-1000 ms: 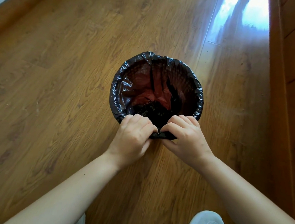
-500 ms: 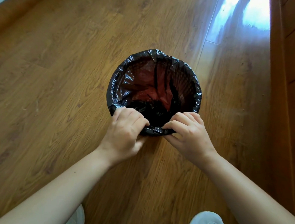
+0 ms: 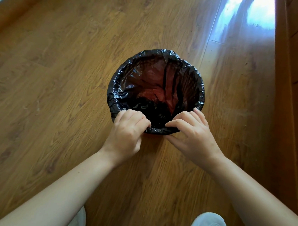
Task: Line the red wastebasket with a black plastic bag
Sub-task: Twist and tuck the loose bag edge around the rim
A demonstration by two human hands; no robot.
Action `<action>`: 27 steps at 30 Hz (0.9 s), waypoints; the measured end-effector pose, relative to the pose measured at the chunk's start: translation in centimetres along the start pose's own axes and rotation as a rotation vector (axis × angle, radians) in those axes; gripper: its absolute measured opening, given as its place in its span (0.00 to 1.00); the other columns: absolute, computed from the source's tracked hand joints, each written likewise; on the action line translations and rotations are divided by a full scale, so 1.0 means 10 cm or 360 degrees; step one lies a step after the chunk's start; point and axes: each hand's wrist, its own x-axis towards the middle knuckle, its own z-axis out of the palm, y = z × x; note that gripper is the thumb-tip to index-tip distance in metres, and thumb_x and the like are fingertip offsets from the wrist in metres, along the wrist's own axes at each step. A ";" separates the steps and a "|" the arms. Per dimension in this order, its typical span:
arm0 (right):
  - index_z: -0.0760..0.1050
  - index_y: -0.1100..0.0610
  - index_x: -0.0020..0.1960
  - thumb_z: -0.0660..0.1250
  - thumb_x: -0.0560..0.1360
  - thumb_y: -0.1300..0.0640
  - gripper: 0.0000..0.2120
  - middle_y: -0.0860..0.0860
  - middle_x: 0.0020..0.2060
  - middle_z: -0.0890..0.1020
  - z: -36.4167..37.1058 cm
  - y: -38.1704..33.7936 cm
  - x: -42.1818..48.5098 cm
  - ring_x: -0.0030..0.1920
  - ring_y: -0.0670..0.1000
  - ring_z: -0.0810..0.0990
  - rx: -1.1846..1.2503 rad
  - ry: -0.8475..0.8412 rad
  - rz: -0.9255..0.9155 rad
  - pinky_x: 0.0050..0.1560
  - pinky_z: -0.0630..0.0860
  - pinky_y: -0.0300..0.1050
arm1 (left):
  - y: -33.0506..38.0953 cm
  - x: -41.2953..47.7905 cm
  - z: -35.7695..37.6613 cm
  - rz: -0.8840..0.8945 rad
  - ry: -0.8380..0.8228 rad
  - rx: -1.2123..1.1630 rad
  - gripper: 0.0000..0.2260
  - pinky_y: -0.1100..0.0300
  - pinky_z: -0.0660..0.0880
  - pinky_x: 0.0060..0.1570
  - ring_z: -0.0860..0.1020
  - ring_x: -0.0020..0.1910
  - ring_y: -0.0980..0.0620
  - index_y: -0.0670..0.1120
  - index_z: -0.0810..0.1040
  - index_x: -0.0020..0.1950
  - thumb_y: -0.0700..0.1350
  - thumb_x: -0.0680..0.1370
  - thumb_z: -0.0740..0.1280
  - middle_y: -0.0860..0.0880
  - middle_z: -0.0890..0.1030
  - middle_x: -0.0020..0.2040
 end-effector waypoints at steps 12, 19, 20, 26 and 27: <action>0.79 0.59 0.41 0.72 0.65 0.53 0.10 0.53 0.35 0.79 0.11 -0.07 0.03 0.37 0.53 0.78 0.0143 0.0027 -0.0002 0.47 0.66 0.45 | -0.02 -0.02 -0.03 0.0018 -0.0062 -0.0117 0.13 0.48 0.59 0.62 0.75 0.49 0.48 0.44 0.79 0.47 0.47 0.66 0.72 0.48 0.80 0.44; 0.79 0.59 0.46 0.74 0.66 0.56 0.11 0.54 0.40 0.80 0.03 -0.01 -0.03 0.42 0.54 0.77 0.0047 -0.0038 -0.0069 0.55 0.67 0.48 | -0.01 -0.01 -0.03 0.0049 -0.0019 -0.0218 0.06 0.52 0.62 0.60 0.75 0.46 0.48 0.42 0.80 0.44 0.40 0.68 0.69 0.46 0.81 0.42; 0.80 0.59 0.47 0.75 0.65 0.56 0.12 0.54 0.40 0.80 -0.01 0.03 -0.04 0.44 0.55 0.78 0.0041 -0.0051 -0.0059 0.59 0.67 0.51 | -0.02 -0.01 -0.03 0.0030 -0.0013 -0.0223 0.06 0.50 0.61 0.61 0.75 0.46 0.48 0.41 0.80 0.44 0.39 0.68 0.68 0.45 0.81 0.41; 0.80 0.57 0.48 0.75 0.66 0.59 0.11 0.52 0.41 0.80 -0.10 0.14 -0.01 0.47 0.52 0.78 0.0119 -0.0142 0.0028 0.69 0.56 0.61 | -0.07 -0.03 -0.04 0.0059 -0.0020 -0.0146 0.06 0.43 0.59 0.62 0.77 0.45 0.44 0.40 0.79 0.44 0.37 0.68 0.67 0.44 0.80 0.42; 0.80 0.57 0.47 0.75 0.65 0.58 0.11 0.52 0.40 0.80 -0.09 0.13 0.00 0.46 0.52 0.78 0.0115 -0.0140 0.0017 0.69 0.58 0.61 | -0.08 -0.04 -0.04 0.0049 -0.0012 -0.0141 0.06 0.43 0.58 0.63 0.77 0.46 0.45 0.40 0.79 0.44 0.38 0.68 0.67 0.44 0.80 0.42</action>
